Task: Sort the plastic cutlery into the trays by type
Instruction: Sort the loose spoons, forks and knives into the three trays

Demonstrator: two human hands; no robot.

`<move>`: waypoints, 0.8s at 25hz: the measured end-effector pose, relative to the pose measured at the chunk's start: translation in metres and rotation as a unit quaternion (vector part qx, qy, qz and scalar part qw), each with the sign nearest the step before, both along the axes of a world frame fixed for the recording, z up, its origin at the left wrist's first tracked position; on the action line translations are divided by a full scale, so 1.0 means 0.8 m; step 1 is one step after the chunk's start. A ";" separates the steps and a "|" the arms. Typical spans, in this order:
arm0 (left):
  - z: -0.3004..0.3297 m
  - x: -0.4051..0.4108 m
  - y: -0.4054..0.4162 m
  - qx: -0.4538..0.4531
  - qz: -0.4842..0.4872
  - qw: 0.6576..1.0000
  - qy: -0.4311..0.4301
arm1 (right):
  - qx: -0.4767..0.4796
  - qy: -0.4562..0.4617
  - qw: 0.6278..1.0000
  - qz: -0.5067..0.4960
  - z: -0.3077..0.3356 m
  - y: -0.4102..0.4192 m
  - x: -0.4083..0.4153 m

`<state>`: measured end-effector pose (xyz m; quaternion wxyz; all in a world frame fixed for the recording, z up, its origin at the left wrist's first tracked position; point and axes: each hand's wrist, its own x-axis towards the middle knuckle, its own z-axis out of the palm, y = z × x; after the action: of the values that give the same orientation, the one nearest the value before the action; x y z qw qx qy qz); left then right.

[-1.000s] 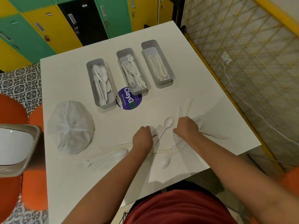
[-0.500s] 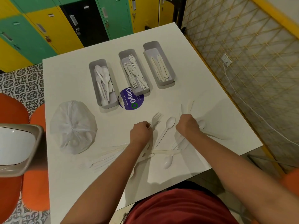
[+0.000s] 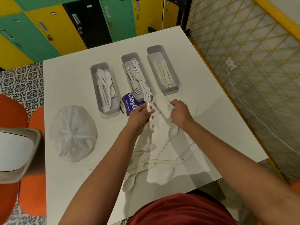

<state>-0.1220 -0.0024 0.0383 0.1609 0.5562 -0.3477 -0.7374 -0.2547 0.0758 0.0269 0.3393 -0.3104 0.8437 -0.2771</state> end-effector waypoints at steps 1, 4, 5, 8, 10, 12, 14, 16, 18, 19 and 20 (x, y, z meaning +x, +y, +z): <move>0.001 -0.002 -0.007 -0.018 0.009 1.000 -0.010 | -0.008 -0.028 0.999 -0.019 0.000 -0.009 0.000; 0.002 -0.007 -0.025 -0.071 0.037 0.996 -0.049 | -0.010 -0.051 0.998 -0.020 0.005 -0.034 -0.002; 0.001 -0.009 -0.032 -0.094 0.043 0.992 -0.069 | -0.010 -0.041 0.999 -0.007 0.007 -0.042 -0.003; -0.011 -0.012 -0.053 -0.171 0.026 0.978 -0.120 | -0.009 -0.041 0.999 0.034 0.009 -0.066 -0.006; -0.017 -0.017 -0.073 -0.206 0.008 0.966 -0.157 | -0.012 -0.050 0.997 0.060 0.007 -0.088 -0.009; -0.019 -0.023 -0.092 -0.212 0.000 0.962 -0.174 | -0.009 -0.042 0.996 0.074 0.004 -0.108 -0.010; -0.019 -0.030 -0.114 -0.213 -0.012 0.958 -0.190 | 0.000 -0.021 0.996 0.082 0.002 -0.133 -0.013; -0.017 -0.038 -0.133 -0.221 -0.022 0.953 -0.206 | 0.009 -0.015 0.996 0.085 0.001 -0.154 -0.016; -0.016 -0.048 -0.154 -0.232 -0.024 0.949 -0.213 | 0.013 -0.011 0.996 0.086 0.001 -0.175 -0.021; -0.015 -0.054 -0.165 -0.238 -0.031 0.946 -0.215 | 0.012 -0.005 0.996 0.087 0.001 -0.186 -0.024; -0.016 -0.060 -0.177 -0.247 -0.037 0.943 -0.220 | 0.011 0.002 0.996 0.087 0.002 -0.197 -0.026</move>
<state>-0.1697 -0.1441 0.0255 0.1856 0.6339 -0.5664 -0.4929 -0.2757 -0.0815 0.0284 0.3639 -0.3794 0.8171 -0.2367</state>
